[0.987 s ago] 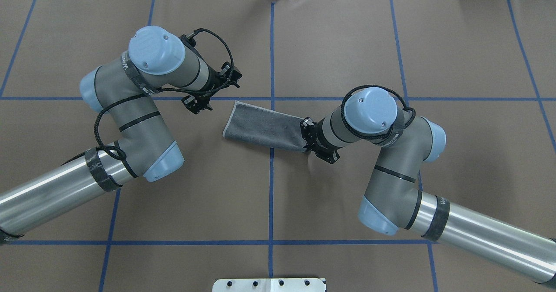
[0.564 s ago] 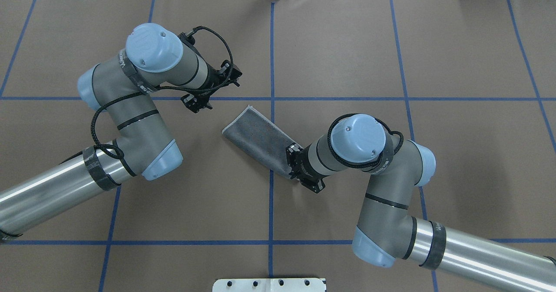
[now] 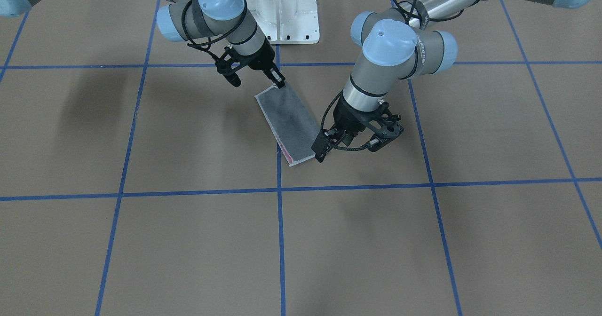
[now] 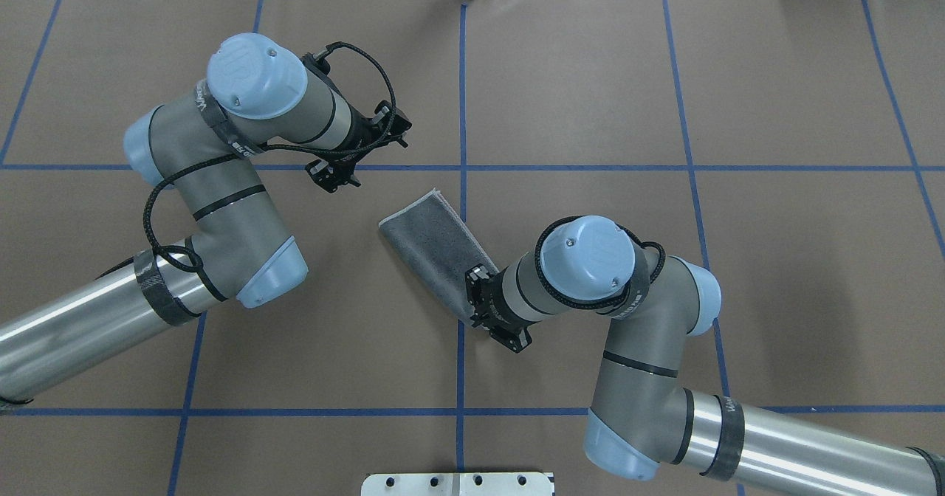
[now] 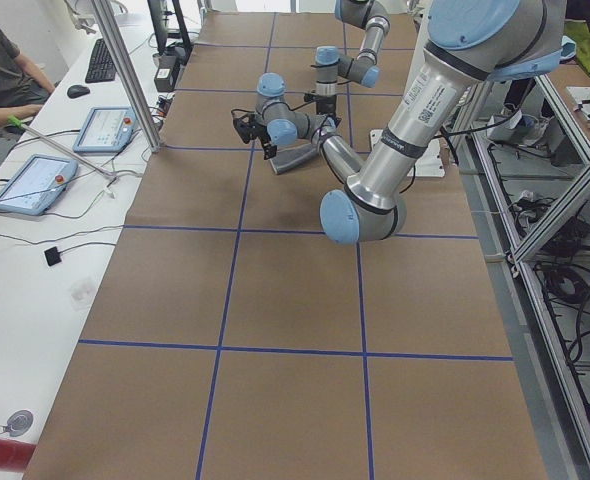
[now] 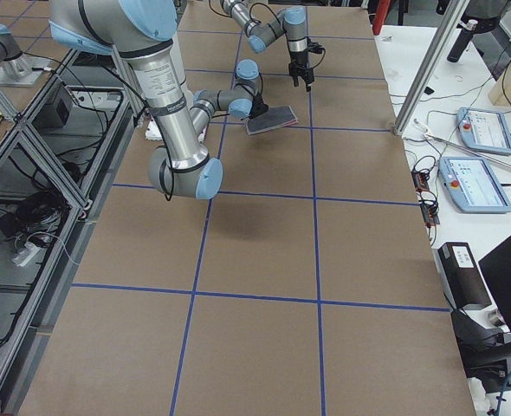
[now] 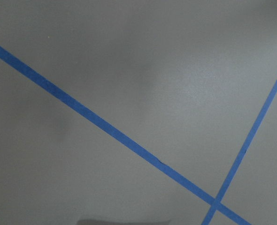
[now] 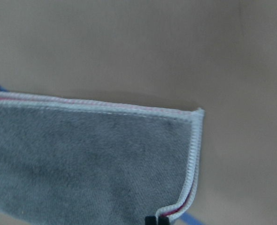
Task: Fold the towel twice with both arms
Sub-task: 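Drag the strip end toward the robot, turning it lengthwise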
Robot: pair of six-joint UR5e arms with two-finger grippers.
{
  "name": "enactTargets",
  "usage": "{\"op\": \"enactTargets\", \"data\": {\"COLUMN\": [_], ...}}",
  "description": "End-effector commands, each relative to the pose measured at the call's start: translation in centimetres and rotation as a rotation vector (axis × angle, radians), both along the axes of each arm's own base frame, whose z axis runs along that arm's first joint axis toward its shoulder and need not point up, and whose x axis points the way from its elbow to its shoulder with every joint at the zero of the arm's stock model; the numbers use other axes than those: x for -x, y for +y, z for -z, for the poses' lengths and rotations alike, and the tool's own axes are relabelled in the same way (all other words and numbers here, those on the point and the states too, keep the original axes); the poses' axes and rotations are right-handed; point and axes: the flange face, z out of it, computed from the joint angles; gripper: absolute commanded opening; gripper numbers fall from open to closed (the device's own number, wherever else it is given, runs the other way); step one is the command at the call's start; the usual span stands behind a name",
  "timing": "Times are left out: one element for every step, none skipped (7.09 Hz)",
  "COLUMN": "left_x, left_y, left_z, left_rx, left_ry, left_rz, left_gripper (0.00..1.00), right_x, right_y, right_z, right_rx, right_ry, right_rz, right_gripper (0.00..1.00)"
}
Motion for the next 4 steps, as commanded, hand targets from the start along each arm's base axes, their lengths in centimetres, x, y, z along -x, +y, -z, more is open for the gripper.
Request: {"op": "enactTargets", "data": {"left_x": [0.1,0.1,-0.1,-0.1], "left_y": [0.2,0.2,0.3,0.3], "left_z": [-0.1,-0.1,-0.1,-0.1], "left_rx": [0.002,0.002,0.002,0.002], "left_ry": [-0.001,-0.001,-0.001,-0.001], "left_rz": [-0.002,-0.002,-0.005,-0.005], "left_gripper": [1.00,1.00,1.00,1.00], "right_x": [2.7,3.1,3.3,3.4], "right_y": [0.2,0.1,0.4,0.6], "right_z": [1.4,1.9,2.3,2.6], "right_rx": [0.030,0.032,0.029,0.028], "right_ry": [0.006,0.002,-0.004,-0.008], "right_rz": [0.000,0.000,0.002,0.005], "right_gripper": [0.00,0.00,0.00,0.00]}}
